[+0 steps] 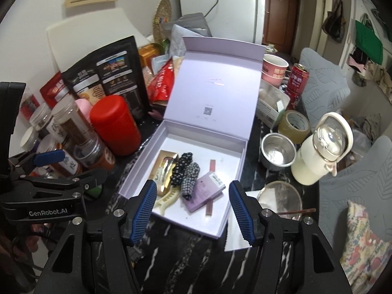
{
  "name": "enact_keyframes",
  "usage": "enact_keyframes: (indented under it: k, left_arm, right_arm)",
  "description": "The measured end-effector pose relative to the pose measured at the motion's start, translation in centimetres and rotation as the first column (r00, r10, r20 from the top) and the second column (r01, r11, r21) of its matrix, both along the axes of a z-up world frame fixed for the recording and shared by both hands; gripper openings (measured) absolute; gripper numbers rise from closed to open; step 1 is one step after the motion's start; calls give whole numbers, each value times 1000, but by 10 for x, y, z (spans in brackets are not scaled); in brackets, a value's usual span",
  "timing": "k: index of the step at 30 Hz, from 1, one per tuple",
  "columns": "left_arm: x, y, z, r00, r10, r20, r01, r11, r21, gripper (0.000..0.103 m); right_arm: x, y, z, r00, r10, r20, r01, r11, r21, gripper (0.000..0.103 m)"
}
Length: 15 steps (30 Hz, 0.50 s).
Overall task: Organize rigid objects
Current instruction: 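Withdraw both open grippers from the gift box over the table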
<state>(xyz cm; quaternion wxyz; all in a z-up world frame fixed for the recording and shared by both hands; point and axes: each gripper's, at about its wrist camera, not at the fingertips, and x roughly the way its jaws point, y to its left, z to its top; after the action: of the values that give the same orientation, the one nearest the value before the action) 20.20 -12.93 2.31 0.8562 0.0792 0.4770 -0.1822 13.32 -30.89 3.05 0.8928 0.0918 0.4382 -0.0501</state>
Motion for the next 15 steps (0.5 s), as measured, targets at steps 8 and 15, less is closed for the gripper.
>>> enact_keyframes:
  k: [8,15]
  left_arm:
    - [-28,34,4,996,85,6,-85,996,-5,103]
    - [-54,58,0,988,153,-7,-153,988,-16,103]
  right_arm:
    - [-17,23,5,999,54,10,-54,998,15,62]
    - [-31,40,2,994,108,0,-108,994,28,62]
